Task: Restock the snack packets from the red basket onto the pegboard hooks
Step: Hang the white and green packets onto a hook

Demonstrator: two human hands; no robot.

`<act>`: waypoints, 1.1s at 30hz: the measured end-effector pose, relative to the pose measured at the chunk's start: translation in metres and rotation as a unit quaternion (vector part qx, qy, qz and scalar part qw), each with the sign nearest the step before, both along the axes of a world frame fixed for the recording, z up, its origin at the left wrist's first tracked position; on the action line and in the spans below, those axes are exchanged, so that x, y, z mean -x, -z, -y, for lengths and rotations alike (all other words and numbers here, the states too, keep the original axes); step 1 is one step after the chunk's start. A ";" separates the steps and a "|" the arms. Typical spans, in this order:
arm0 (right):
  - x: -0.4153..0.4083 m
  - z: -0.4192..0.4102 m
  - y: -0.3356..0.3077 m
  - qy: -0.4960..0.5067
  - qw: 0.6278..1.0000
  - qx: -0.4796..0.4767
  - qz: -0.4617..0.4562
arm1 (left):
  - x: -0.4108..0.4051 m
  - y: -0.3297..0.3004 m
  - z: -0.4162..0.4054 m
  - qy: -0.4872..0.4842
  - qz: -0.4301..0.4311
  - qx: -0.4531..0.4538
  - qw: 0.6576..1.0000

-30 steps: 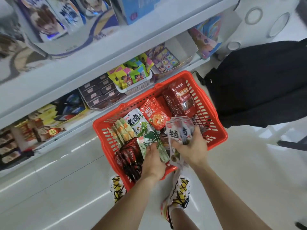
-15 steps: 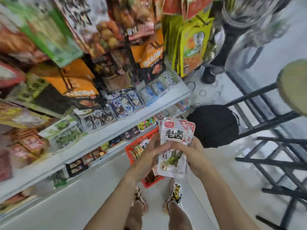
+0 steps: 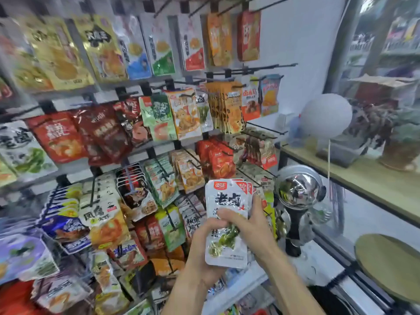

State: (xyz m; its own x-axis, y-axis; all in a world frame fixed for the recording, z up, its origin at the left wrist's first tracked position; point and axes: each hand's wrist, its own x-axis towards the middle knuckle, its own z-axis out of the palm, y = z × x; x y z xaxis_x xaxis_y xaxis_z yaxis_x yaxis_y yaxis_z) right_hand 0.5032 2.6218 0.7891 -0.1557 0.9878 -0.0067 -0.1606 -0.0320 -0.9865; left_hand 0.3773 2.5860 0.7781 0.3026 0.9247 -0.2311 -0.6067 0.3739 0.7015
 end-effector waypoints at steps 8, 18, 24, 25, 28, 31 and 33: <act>-0.024 -0.055 -0.059 -0.009 0.920 -0.200 0.337 | -0.027 -0.071 -0.017 -0.119 -0.042 -0.046 0.991; -0.041 -0.077 -0.095 -0.041 0.982 -0.174 0.061 | -0.053 -0.095 -0.036 -0.210 -0.001 -0.066 0.975; -0.041 -0.097 -0.110 -0.047 0.978 -0.202 0.022 | -0.046 -0.110 -0.060 -0.248 -0.045 -0.057 0.966; -0.039 -0.101 -0.111 -0.048 0.978 -0.201 0.019 | -0.044 -0.113 -0.063 -0.239 -0.049 -0.058 0.968; -0.032 -0.116 -0.110 -0.048 0.982 -0.184 0.010 | -0.033 -0.117 -0.074 -0.239 -0.064 -0.049 0.968; -0.022 -0.135 -0.109 -0.028 0.987 -0.160 -0.005 | -0.020 -0.119 -0.086 -0.241 -0.074 -0.031 0.967; -0.015 -0.150 -0.111 0.005 0.989 -0.145 -0.021 | -0.008 -0.121 -0.092 -0.248 -0.081 -0.012 0.965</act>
State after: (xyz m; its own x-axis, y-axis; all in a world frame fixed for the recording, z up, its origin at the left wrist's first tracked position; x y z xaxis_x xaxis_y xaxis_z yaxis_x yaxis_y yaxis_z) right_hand 0.5181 2.7722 0.8997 -0.1404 0.9485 0.2839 -0.2002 0.2537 -0.9464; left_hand 0.3853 2.6778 0.8986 -0.2166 0.9524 -0.2143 -0.5890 0.0476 0.8067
